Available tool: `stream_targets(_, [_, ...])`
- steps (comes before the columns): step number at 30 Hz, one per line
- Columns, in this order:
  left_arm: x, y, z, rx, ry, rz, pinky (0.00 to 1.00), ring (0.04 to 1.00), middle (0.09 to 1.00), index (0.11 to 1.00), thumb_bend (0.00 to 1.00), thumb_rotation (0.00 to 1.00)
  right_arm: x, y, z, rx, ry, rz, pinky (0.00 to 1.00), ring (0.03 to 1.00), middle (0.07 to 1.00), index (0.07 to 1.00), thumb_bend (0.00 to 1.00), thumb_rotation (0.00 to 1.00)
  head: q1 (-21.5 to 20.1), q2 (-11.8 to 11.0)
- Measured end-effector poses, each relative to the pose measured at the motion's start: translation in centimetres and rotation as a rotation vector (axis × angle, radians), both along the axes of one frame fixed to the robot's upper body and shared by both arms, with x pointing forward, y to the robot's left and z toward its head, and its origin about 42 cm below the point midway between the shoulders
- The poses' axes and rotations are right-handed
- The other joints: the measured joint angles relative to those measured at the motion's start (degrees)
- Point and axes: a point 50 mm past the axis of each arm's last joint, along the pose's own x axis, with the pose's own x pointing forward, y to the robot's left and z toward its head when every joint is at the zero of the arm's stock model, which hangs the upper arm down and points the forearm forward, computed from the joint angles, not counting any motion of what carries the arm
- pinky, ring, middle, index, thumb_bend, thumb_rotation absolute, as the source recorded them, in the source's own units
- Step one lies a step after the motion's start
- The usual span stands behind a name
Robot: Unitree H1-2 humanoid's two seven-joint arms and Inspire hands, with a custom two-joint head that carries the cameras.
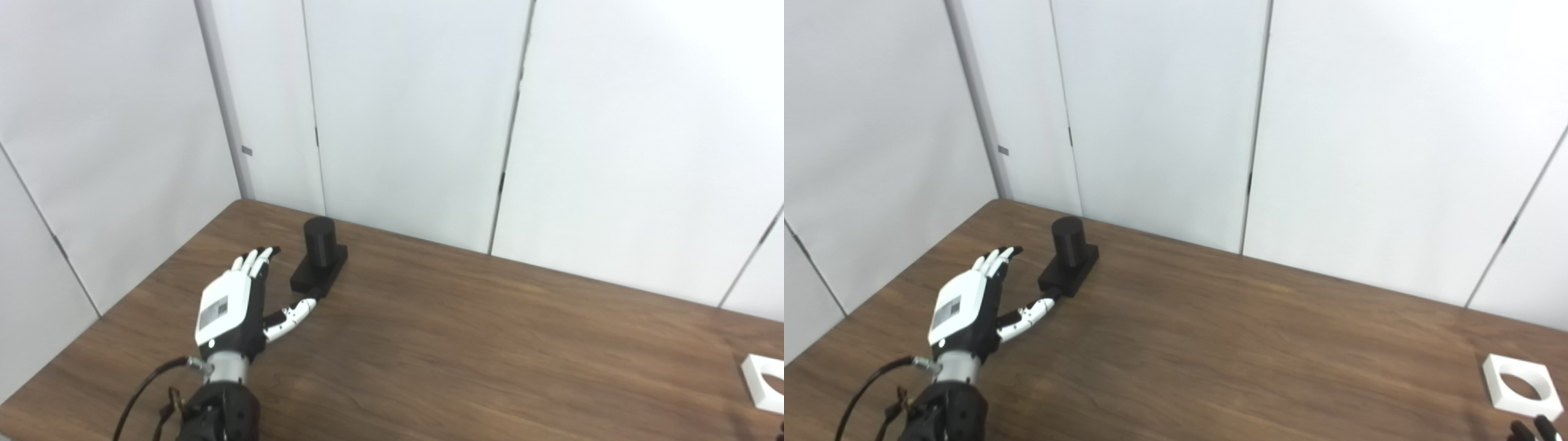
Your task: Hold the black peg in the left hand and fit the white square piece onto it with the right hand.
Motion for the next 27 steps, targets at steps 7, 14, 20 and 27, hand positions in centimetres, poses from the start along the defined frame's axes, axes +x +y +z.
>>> stream_targets(7, [2.1, 1.7, -1.3, 0.108, 0.06, 0.058, 0.89, 0.932, 0.92, 0.846, 0.89, 0.64, -0.1, 0.0, 0.0, -0.007, 0.002, -0.001, 0.91, 0.928, 0.923, 0.966, 0.82, 1.0, -0.26, 0.44])
stream_targets(14, [4.5, 2.1, -1.7, 0.151, 0.12, 0.073, 0.93, 0.971, 0.945, 0.863, 0.93, 0.67, -0.1, 0.0, -0.1, -0.012, 0.004, -0.002, 0.87, 0.929, 0.92, 0.967, 0.82, 1.0, -0.62, 0.79])
stream_targets(20, [5.8, 2.2, -2.5, 0.132, 0.173, 0.075, 0.94, 0.971, 0.945, 0.882, 0.96, 0.73, -0.2, 0.1, 0.0, -0.037, 0.006, -0.011, 0.93, 0.936, 0.922, 0.972, 0.84, 1.0, -0.88, 1.05])
stream_targets(27, [6.7, 1.5, -3.5, 0.118, 0.216, 0.056, 0.91, 0.951, 0.927, 0.86, 0.99, 0.76, -0.2, 0.1, 0.0, -0.045, 0.005, -0.015, 0.93, 0.933, 0.92, 0.973, 0.83, 1.0, -0.79, 1.05])
